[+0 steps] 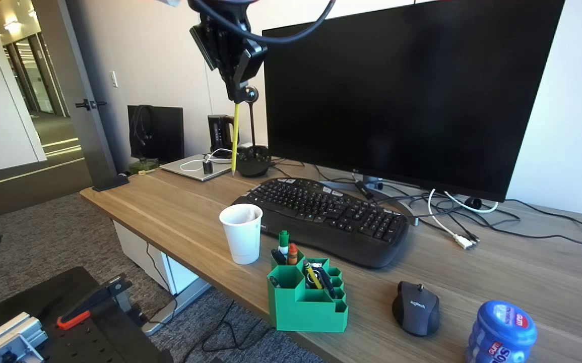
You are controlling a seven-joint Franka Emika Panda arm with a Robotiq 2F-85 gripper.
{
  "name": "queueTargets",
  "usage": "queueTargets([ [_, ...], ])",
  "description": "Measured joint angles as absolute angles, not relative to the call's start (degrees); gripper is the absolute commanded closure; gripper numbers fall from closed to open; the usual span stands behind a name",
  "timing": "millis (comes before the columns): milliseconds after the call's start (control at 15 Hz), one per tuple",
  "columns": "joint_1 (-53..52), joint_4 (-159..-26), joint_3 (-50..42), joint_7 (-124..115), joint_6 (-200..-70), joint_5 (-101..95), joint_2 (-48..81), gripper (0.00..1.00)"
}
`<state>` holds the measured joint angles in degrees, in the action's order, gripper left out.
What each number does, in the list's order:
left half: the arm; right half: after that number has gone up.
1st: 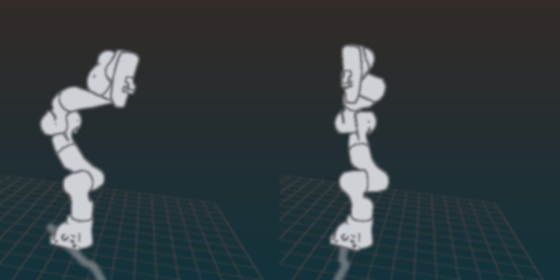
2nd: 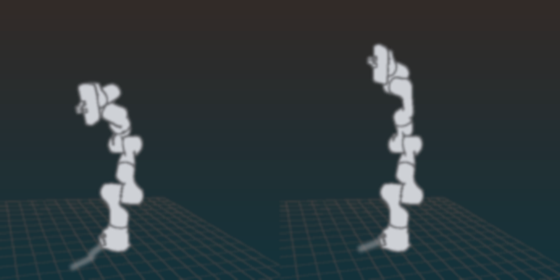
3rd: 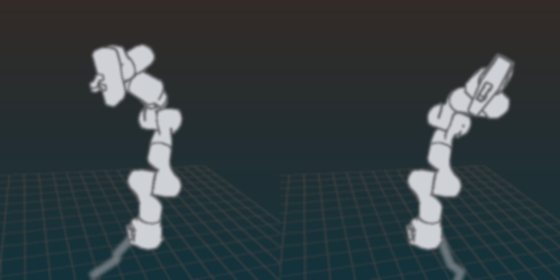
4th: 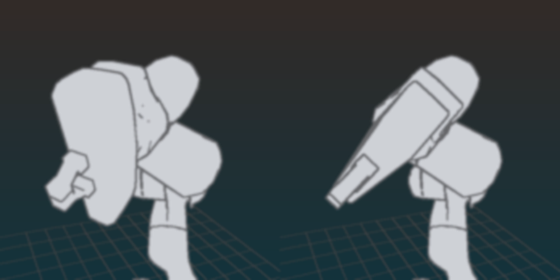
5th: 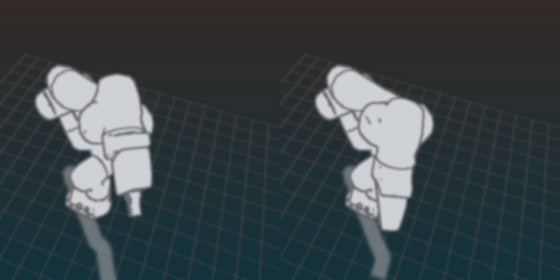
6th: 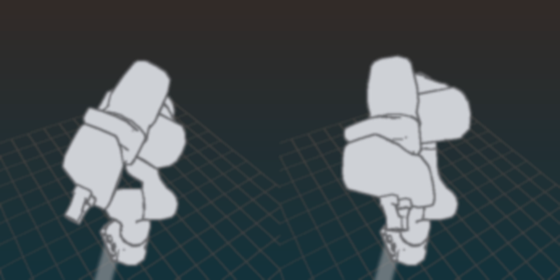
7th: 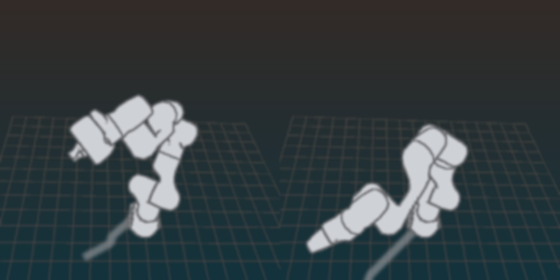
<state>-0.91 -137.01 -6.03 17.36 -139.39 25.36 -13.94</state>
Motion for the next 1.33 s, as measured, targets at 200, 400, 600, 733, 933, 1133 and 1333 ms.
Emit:
queueTargets([
  [200, -0.91, -136.94, -5.55, 16.01, -139.47, 25.23, -13.95, 0.98],
  [400, -0.91, -136.57, -4.96, 14.23, -139.61, 24.75, -13.95, 0.98],
  [600, -0.91, -135.88, -4.19, 11.94, -139.65, 23.40, -13.95, 0.98],
  [733, -0.91, -135.16, -3.66, 9.98, -139.67, 21.95, -13.95, 0.98],
  [933, -0.91, -134.16, -2.68, 6.11, -140.45, 18.88, -13.95, 0.98],
  [1133, -0.91, -133.70, -1.84, 2.72, -141.35, 16.12, -13.95, 0.98],
  [1333, -0.91, -133.61, -1.56, 1.34, -141.51, 14.78, -13.95, 0.98],
])
